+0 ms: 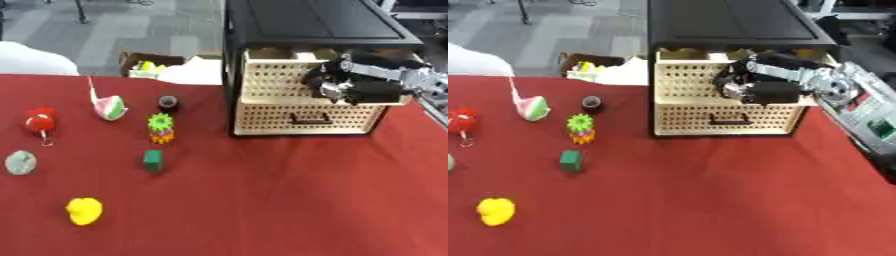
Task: Pick up objects from table and place into drawer.
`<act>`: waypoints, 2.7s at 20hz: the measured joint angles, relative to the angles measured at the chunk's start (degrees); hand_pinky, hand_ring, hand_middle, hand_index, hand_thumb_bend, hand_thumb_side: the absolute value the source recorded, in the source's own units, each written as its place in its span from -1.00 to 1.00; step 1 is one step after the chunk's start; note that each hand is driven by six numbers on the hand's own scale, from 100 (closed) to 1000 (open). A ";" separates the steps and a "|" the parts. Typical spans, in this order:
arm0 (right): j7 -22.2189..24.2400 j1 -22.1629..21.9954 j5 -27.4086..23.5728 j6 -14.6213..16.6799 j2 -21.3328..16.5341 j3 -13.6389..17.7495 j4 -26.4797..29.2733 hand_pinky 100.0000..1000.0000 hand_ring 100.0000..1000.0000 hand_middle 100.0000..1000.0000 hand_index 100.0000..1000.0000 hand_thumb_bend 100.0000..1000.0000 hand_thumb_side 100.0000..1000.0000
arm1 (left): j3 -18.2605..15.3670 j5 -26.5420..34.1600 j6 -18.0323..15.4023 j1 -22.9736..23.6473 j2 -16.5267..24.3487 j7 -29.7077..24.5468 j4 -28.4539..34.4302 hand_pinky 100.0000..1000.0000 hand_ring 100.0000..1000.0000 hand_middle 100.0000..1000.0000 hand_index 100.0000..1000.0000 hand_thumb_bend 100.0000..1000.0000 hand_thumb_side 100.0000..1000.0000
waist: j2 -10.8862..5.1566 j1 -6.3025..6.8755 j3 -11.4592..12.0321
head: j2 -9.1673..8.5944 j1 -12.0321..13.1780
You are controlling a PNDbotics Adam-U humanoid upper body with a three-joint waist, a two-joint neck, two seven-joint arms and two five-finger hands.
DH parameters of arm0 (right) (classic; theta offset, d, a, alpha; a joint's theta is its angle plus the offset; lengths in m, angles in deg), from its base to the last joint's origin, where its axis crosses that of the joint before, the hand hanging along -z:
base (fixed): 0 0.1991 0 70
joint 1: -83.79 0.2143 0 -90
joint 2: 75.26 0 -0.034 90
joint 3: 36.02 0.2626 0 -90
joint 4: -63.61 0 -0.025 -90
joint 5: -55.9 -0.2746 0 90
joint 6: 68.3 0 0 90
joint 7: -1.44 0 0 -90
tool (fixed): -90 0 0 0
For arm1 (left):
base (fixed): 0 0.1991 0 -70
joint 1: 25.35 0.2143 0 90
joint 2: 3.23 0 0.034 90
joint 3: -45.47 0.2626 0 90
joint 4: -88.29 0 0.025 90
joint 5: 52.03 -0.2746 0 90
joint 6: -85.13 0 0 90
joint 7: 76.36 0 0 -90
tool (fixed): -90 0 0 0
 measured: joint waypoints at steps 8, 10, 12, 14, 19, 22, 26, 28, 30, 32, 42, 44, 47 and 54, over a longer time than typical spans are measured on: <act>-0.44 0.00 -0.27 0.55 0.00 0.00 -0.06 -0.05 0.30 0.52 0.72 -1.00 1.00 | -0.01 0.00 -0.09 -0.03 -0.01 -0.10 0.00 -0.19 -0.03 0.01 0.34 -1.00 0.66 | 0.16 -0.05 0.05 | -0.09 0.11; -0.38 0.00 -0.28 0.62 0.00 0.00 -0.07 -0.02 0.32 0.52 0.72 -1.00 1.00 | -0.01 0.00 -0.11 -0.05 -0.02 -0.13 0.00 -0.19 -0.03 0.01 0.34 -1.00 0.66 | 0.19 -0.11 0.05 | -0.10 0.20; -0.32 0.00 -0.31 0.68 0.00 0.00 -0.08 0.00 0.34 0.54 0.72 -1.00 1.00 | -0.01 0.01 -0.11 -0.05 -0.04 -0.15 0.00 -0.19 -0.03 0.01 0.34 -1.00 0.66 | 0.19 -0.13 0.05 | -0.11 0.24; -0.25 0.01 -0.46 0.76 0.00 0.01 -0.09 0.07 0.42 0.58 0.71 -1.00 1.00 | -0.02 0.01 -0.11 -0.06 -0.05 -0.15 0.00 -0.19 -0.03 0.01 0.34 -1.00 0.66 | 0.20 -0.13 0.05 | -0.11 0.25; -0.86 0.01 -1.47 1.24 0.00 0.13 -0.11 0.19 0.53 0.69 0.71 -1.00 1.00 | -0.04 0.01 -0.11 -0.06 -0.28 -0.15 0.00 -0.19 -0.03 0.01 0.34 -1.00 0.67 | 0.33 -0.13 0.05 | -0.16 0.31; -1.50 0.07 -1.95 1.57 0.00 0.20 -0.28 0.28 0.60 0.74 0.69 -1.00 1.00 | -0.04 0.01 -0.17 -0.07 -0.31 -0.20 0.00 -0.18 -0.04 0.01 0.34 -1.00 0.67 | 0.45 -0.16 0.07 | -0.35 0.35; -2.36 0.44 -0.76 1.99 0.00 0.42 -0.98 0.29 0.60 0.71 0.63 -1.00 1.00 | -0.07 0.01 -0.21 -0.10 -0.33 -0.25 0.00 -0.18 -0.04 0.01 0.34 -1.00 0.67 | 0.78 -0.29 0.48 | -0.74 0.53; -2.81 0.46 0.34 2.29 0.01 0.72 -1.60 0.29 0.59 0.70 0.62 -1.00 1.00 | -0.16 0.01 -0.22 -0.12 -0.41 -0.25 0.00 -0.18 -0.04 0.01 0.34 -1.00 0.67 | 0.91 -0.44 0.74 | -1.12 0.56; -3.11 0.54 1.10 2.61 0.03 0.97 -1.93 0.29 0.59 0.70 0.62 -1.00 1.00 | -0.29 0.01 -0.22 -0.13 -0.43 -0.25 0.00 -0.18 -0.04 0.01 0.34 -1.00 0.67 | 1.07 -0.59 0.86 | -1.32 0.64; -3.32 0.71 1.44 2.91 0.06 1.05 -2.20 0.30 0.60 0.70 0.62 -1.00 1.00 | -0.36 0.01 -0.22 -0.16 -0.43 -0.26 0.00 -0.18 -0.04 0.01 0.34 -1.00 0.67 | 1.19 -0.58 0.98 | -1.68 0.74; -4.16 0.93 3.63 3.96 0.06 1.94 -2.91 0.34 0.60 0.70 0.60 -1.00 1.00 | -0.41 -0.01 -0.24 -0.18 -0.45 -0.27 0.00 -0.18 -0.04 0.01 0.34 -1.00 0.67 | 1.99 -0.68 1.36 | -2.66 0.71; -4.18 0.93 3.86 4.15 0.06 2.08 -2.95 0.35 0.60 0.69 0.60 -1.00 1.00 | -0.43 -0.01 -0.24 -0.18 -0.46 -0.27 0.00 -0.18 -0.04 0.01 0.33 -1.00 0.67 | 2.07 -0.67 1.36 | -2.66 0.71; -3.98 0.91 3.85 4.34 0.06 2.09 -3.00 0.33 0.57 0.66 0.58 -1.00 1.00 | -0.54 -0.01 -0.24 -0.18 -0.46 -0.27 0.00 -0.18 -0.04 0.01 0.33 -1.00 0.67 | 2.04 -0.67 1.27 | -2.66 0.71; -2.77 0.35 3.29 4.27 0.01 2.08 -2.81 0.24 0.51 0.57 0.57 -1.00 1.00 | -0.72 -0.01 -0.23 -0.14 -0.46 -0.26 0.00 -0.18 -0.04 0.01 0.34 -1.00 0.67 | 1.47 -0.64 0.79 | -2.52 0.77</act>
